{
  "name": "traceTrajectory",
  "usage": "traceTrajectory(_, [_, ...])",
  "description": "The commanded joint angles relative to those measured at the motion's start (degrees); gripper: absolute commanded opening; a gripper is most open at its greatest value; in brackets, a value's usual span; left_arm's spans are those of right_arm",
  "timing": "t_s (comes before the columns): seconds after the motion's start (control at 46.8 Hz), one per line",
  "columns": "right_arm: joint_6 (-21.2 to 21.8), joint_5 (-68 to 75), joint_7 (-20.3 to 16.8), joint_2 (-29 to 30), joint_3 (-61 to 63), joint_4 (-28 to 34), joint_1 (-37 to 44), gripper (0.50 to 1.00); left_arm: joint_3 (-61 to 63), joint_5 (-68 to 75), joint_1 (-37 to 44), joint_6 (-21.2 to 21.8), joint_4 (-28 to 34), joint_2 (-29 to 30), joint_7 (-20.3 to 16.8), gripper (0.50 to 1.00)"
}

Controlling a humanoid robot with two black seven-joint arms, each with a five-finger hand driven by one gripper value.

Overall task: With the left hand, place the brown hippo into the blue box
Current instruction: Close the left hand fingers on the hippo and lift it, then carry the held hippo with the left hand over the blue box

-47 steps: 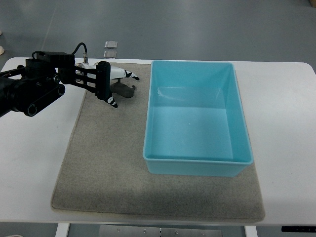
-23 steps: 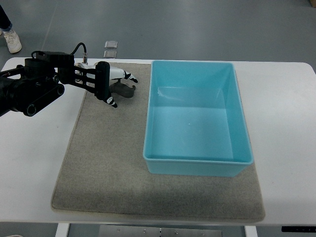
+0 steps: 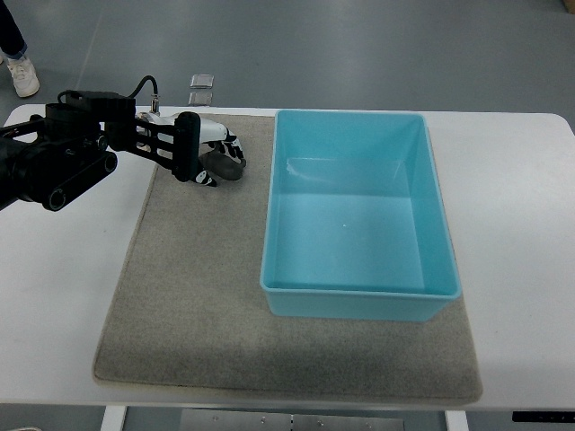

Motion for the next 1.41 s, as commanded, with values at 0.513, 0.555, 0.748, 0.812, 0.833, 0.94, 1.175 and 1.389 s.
traceTrajectory(0.513, [0.0,0.0,0.0,0.0,0.0,0.0,0.1,0.936,-0.1,0.0,0.0,2.4,0.0,-0.1,0.2,0.500])
traceTrajectory(0.555, [0.1,0.0,0.0,0.0,0.0,0.0,0.0,0.936,-0.1,0.0,0.0,2.4,0.0,0.0,0.2,0.500])
traceTrajectory(0.748, [0.0,0.0,0.0,0.0,0.0,0.0,0.0,0.936,-0.2,-0.1,-0.3,4.0,0.0,-0.1,0.2,0.500])
traceTrajectory(0.812, [0.1,0.0,0.0,0.0,0.1,0.0,0.1,0.936,-0.3,-0.2,-0.7,4.5,0.0,-0.1,0.2,0.500])
traceTrajectory(0.833, [0.1,0.0,0.0,0.0,0.0,0.0,0.1,0.936,-0.3,-0.3,-0.9,4.6,-0.1,0.0,0.2,0.500])
traceTrajectory(0.94, [0.1,0.0,0.0,0.0,0.0,0.0,0.0,0.936,-0.6,-0.5,-1.8,4.6,-0.4,0.0,0.1,0.500])
traceTrajectory(1.175, [0.0,0.0,0.0,0.0,0.1,0.0,0.1,0.936,-1.0,-0.7,-3.3,6.2,-1.6,0.0,-0.1,0.500])
traceTrajectory(1.389, [0.1,0.0,0.0,0.0,0.1,0.0,0.0,0.936,-1.1,-0.7,-4.9,7.1,-4.7,0.4,-0.1,0.500])
